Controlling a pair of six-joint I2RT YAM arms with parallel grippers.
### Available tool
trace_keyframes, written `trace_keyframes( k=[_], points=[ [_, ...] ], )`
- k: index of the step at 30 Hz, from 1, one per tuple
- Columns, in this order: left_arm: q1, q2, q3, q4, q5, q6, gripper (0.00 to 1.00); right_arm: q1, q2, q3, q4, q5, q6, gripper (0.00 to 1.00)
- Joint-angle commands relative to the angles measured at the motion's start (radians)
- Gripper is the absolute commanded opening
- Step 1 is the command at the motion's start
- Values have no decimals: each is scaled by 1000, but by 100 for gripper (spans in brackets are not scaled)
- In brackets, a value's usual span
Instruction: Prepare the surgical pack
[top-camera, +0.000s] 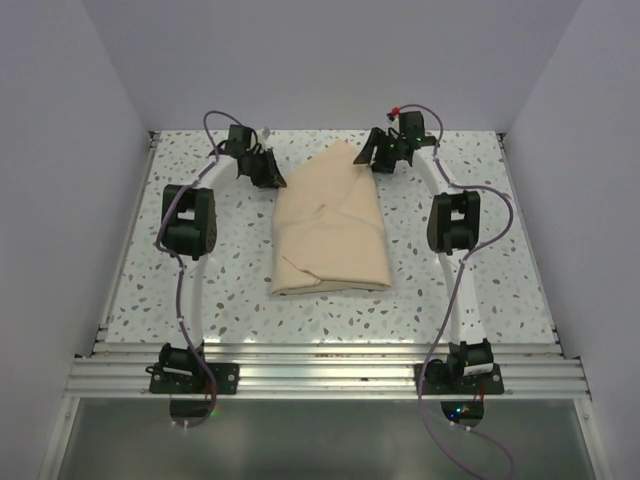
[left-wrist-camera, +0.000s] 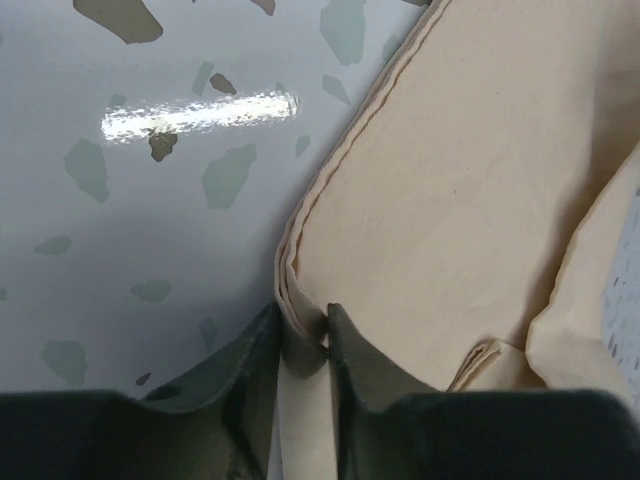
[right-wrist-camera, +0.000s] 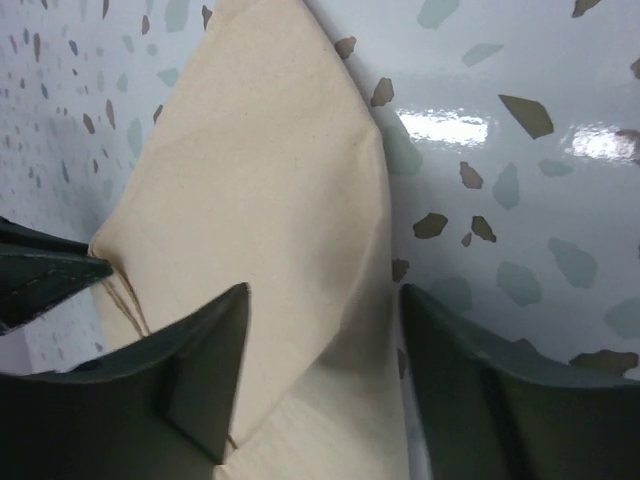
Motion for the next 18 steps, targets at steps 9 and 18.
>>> trace_keyframes(
  k=[9,18],
  points=[
    [9,-56,80,128,154,-110,0,23,-1,74,116,-162,212,0],
    [9,-240,-47,109,178,-60,0,21,-230,-76,46,-225,194,0]
  ],
)
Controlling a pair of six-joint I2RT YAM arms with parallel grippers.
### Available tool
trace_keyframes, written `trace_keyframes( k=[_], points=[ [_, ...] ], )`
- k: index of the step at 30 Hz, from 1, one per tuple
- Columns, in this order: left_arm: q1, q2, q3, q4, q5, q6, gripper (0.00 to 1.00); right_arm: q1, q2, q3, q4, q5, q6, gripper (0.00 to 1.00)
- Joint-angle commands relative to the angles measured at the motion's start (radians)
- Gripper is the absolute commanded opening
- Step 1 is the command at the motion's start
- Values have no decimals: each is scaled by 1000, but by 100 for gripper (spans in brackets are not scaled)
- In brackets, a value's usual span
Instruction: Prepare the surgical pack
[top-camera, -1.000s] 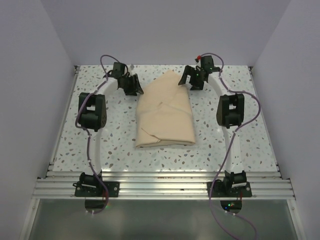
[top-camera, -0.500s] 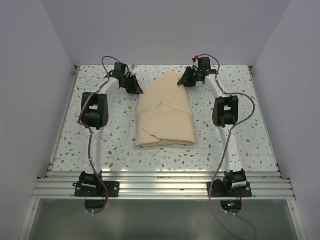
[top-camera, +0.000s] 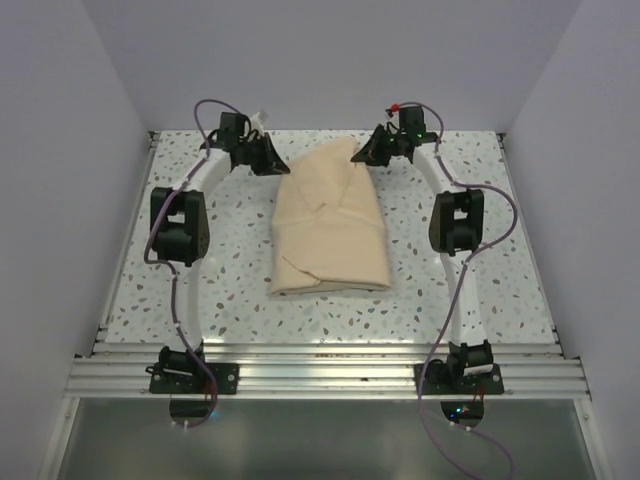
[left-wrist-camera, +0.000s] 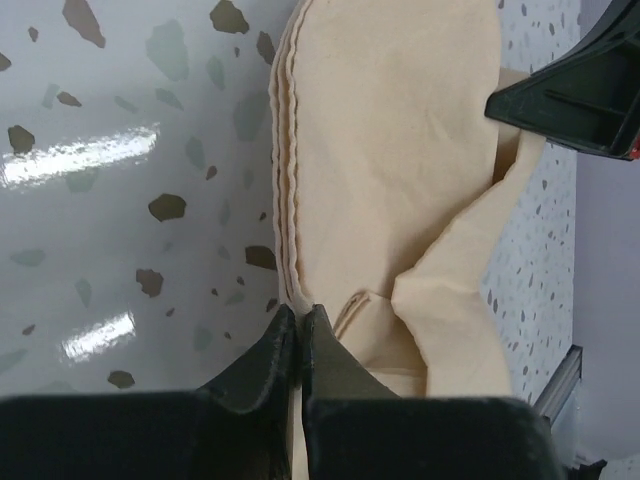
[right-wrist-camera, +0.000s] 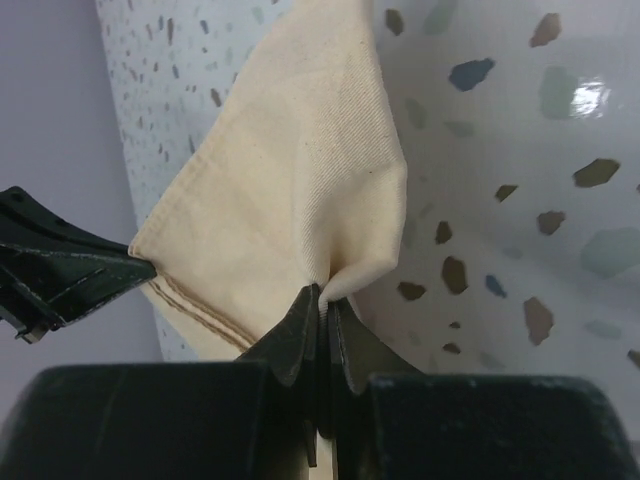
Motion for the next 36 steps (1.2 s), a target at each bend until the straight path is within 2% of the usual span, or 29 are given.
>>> trace_keyframes(
  k=[1,6,10,11,13,19,27,36],
  points=[
    [4,-175,-67,72,34,35,0,8,-188,-23,-20,-79,-18,1],
    [3,-252,-137,16,16,122,0,8,-266,-93,-89,-109,-35,5],
    [3,-369,-289,35,2,130,0,12,-356,-200,-100,-134,-66,9],
    [3,-436,-400,43,-6,130,0,12,-426,-305,-144,-134,-104,9],
    [1,-450,-429,46,-9,131,0,12,-471,-369,-153,-131,-115,9],
    [-3,-558,-652,62,-13,127,0,14,-617,-637,-202,-113,-210,9],
    [-48,-670,-748,22,-42,133,0,15,-780,-861,-250,-106,-257,9],
    [-88,-737,-878,-9,-64,127,0,29,-823,-1052,-271,-109,-314,14]
  ],
)
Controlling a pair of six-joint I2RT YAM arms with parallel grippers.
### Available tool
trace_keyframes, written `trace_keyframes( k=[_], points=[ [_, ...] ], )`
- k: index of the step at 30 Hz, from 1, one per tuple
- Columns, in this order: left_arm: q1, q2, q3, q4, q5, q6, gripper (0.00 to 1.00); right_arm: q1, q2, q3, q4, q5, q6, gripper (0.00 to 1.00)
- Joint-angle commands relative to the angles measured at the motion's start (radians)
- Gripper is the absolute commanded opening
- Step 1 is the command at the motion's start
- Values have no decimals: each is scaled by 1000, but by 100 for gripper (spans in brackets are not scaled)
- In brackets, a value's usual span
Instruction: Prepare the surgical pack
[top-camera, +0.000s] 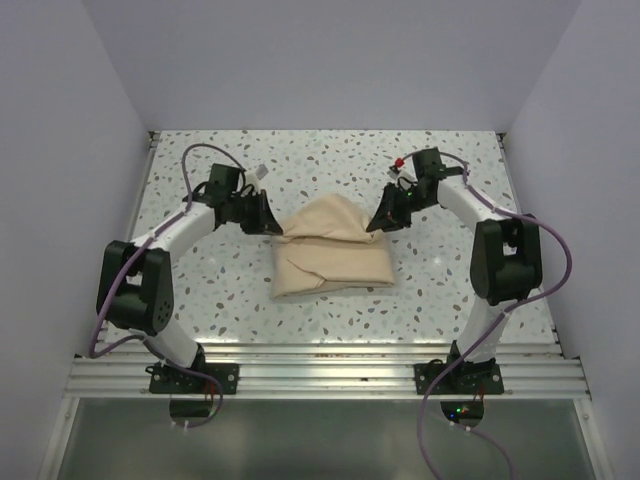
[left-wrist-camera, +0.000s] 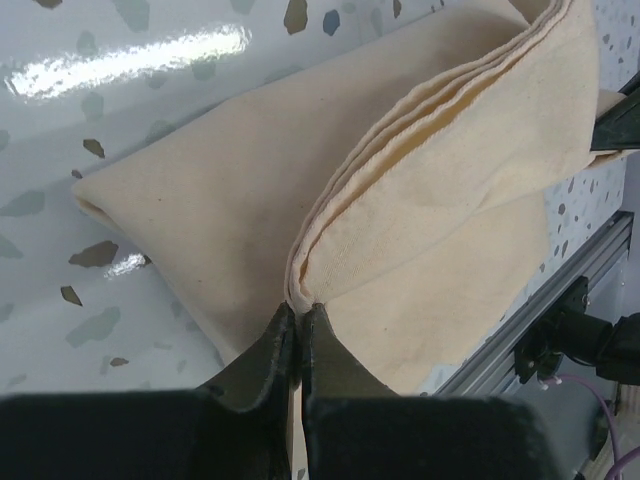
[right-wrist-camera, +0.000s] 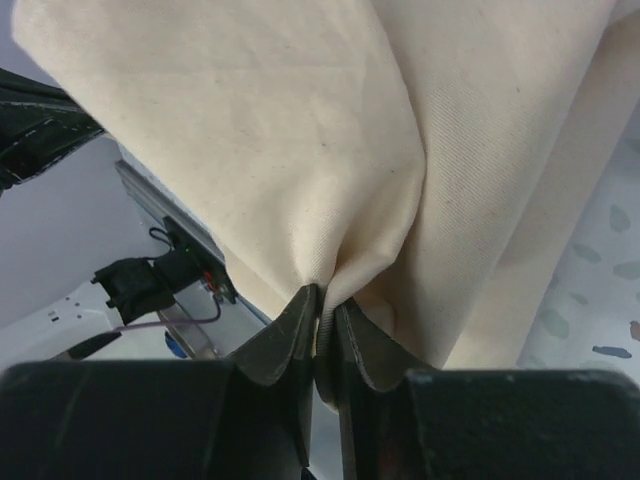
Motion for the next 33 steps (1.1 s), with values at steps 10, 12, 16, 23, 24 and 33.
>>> trace_keyframes(
  k=[10,12,16,23,24,33],
  points=[
    [-23,-134,-153,13,64,37,37,18,-109,-146,-65,-47,-120,48],
    [-26,-140,-148,16,69,41,39,16,-140,-153,-36,-70,-122,54],
    [-40,-188,-161,76,115,46,43,19,-188,-179,0,-127,-131,60],
    [-77,-209,-174,22,126,86,31,21,-318,-332,-86,-50,-188,61],
    [-77,-220,-194,21,126,84,29,19,-362,-362,-88,-38,-189,61],
    [-75,-372,-317,-56,11,23,24,12,-594,-528,-201,207,-64,67]
  ],
)
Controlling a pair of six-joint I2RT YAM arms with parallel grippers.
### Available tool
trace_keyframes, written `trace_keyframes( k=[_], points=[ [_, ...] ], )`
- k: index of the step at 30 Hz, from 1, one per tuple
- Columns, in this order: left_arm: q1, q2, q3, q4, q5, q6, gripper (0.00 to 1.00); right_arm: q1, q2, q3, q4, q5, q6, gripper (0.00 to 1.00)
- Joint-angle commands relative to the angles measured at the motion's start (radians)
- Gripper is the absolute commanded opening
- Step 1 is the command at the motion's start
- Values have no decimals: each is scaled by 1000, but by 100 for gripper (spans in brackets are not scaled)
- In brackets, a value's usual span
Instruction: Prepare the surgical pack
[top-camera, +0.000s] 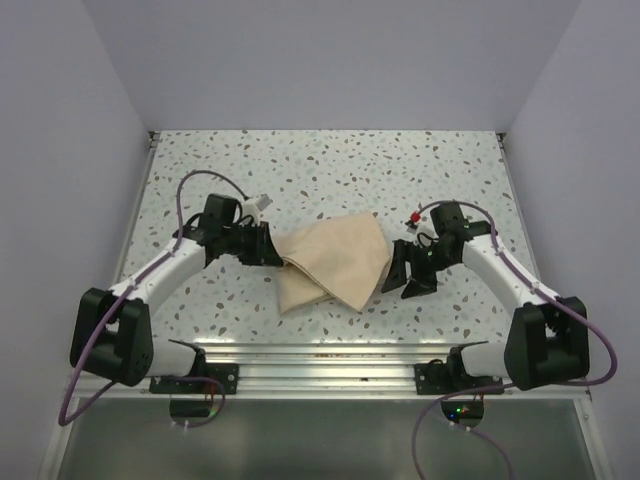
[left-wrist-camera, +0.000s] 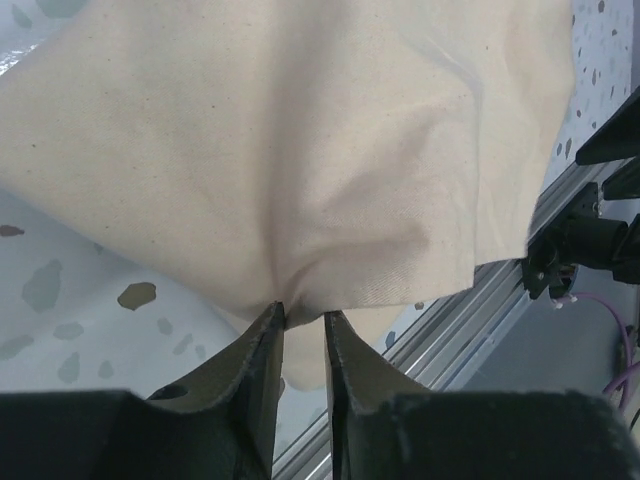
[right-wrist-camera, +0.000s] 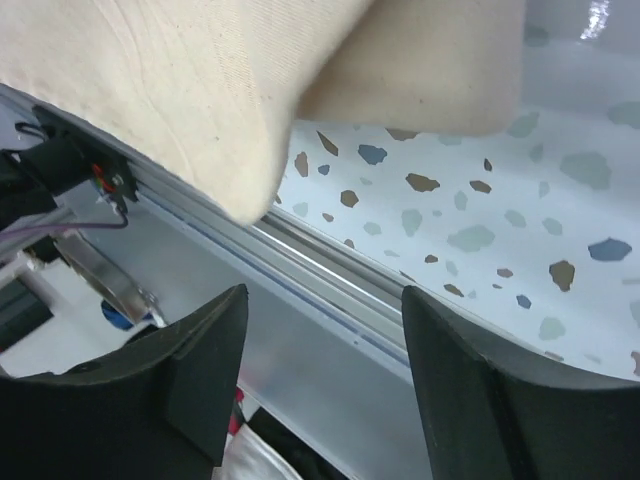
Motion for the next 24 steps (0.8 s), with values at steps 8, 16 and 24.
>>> trace_keyframes(
  k=[8,16,24],
  points=[
    [-7,-263,-122,19,-101,-148,42,-57,-56,128,-103,136,164,72],
    [-10,-289,60,-102,-194,-125,44,-37,5,77,69,-119,285,99],
    [-6,60,395,-114,-144,-68,45,125,45,-43,269,-85,422,99]
  ],
)
